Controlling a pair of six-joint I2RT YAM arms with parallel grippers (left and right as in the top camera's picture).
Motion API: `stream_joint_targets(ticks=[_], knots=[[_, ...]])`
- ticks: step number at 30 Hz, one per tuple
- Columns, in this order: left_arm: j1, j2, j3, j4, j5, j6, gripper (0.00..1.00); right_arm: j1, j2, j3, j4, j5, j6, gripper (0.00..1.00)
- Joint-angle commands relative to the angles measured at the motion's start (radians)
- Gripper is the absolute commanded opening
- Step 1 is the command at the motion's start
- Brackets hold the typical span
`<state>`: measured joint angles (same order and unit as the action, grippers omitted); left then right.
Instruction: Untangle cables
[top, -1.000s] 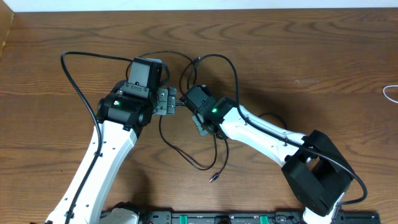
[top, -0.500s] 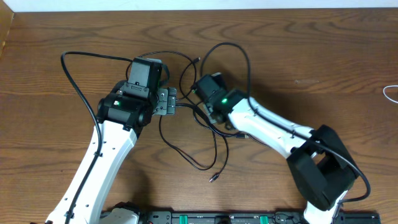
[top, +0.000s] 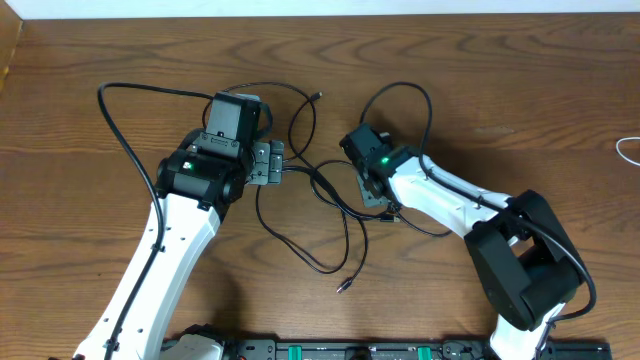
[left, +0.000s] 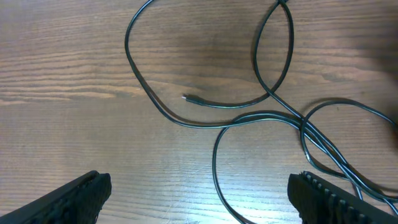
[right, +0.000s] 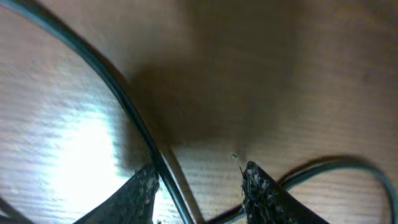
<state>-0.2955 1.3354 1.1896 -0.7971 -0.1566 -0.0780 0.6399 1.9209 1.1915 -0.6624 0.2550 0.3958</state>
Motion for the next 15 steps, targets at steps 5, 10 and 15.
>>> stream_joint_targets(ticks=[5,10,15], knots=[[0.003,0.011,0.007,-0.002,-0.013,-0.005,0.96,0.019,-0.016,-0.016,0.012,-0.007,0.019,0.36],[0.003,0.011,0.007,-0.002,-0.013,-0.005,0.96,0.023,-0.016,-0.023,0.019,-0.007,0.019,0.26],[0.003,0.011,0.007,-0.002,-0.013,-0.005,0.96,0.022,-0.016,-0.046,0.027,-0.008,0.019,0.29]])
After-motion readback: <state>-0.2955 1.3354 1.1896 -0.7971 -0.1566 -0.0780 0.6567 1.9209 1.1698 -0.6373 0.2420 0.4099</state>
